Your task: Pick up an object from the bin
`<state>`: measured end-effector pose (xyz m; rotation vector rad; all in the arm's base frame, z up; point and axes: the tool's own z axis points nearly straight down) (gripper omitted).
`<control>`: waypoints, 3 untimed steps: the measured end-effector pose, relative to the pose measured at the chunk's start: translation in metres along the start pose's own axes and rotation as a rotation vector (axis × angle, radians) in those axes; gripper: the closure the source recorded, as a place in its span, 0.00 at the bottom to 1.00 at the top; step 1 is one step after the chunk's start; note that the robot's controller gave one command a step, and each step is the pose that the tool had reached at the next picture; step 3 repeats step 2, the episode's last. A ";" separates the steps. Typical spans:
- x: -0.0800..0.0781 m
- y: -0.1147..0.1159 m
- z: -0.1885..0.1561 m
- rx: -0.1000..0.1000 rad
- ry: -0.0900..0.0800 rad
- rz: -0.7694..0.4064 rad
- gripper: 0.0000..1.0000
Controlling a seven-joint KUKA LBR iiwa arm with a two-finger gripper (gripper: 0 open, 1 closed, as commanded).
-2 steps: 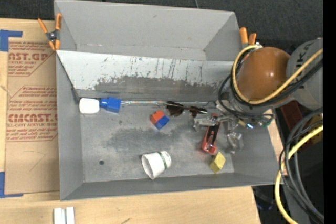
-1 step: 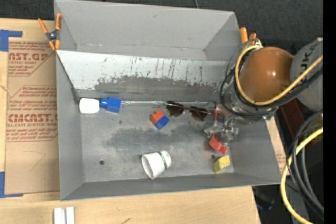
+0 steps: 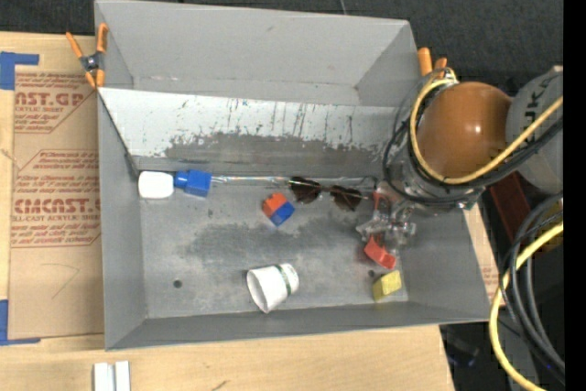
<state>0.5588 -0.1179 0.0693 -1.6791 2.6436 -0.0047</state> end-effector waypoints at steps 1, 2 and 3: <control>0.000 0.001 -0.004 -0.004 0.001 0.000 1.00; 0.000 0.002 -0.019 -0.005 0.001 0.000 1.00; 0.000 0.002 -0.019 -0.005 0.001 0.000 1.00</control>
Offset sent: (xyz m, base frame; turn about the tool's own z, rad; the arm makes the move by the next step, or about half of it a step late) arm -0.0002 0.0000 0.0456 0.0000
